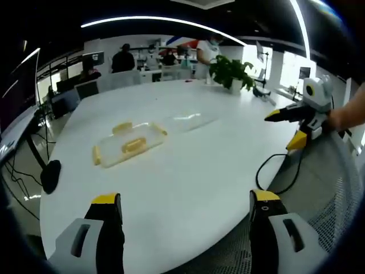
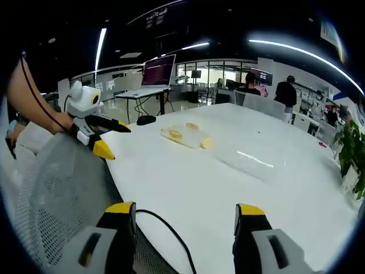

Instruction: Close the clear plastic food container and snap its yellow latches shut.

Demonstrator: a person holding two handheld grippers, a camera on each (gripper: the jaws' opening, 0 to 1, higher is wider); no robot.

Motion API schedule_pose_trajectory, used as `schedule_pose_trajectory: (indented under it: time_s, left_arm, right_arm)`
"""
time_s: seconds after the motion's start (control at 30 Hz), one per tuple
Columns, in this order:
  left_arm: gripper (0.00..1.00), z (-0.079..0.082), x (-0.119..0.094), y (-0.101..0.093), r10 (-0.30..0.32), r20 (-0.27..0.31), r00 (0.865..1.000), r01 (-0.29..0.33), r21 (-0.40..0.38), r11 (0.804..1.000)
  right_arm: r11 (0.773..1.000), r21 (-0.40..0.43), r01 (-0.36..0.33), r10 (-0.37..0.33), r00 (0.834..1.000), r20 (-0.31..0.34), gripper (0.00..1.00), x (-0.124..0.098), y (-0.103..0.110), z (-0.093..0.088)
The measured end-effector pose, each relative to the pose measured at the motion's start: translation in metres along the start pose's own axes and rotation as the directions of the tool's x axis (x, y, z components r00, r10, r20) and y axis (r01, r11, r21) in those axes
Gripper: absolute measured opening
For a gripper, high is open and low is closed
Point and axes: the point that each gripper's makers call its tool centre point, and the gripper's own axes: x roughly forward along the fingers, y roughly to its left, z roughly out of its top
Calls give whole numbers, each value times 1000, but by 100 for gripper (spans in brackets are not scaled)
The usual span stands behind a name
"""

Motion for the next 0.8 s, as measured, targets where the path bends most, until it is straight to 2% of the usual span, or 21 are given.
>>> schedule_pose_trajectory:
  time_s: [0.8]
  left_arm:
    - [90,1,0,2,8,6,1000,-8,-4,1000]
  right_arm:
    - [1000,4,-2,2,1000,5,69,0,0,1]
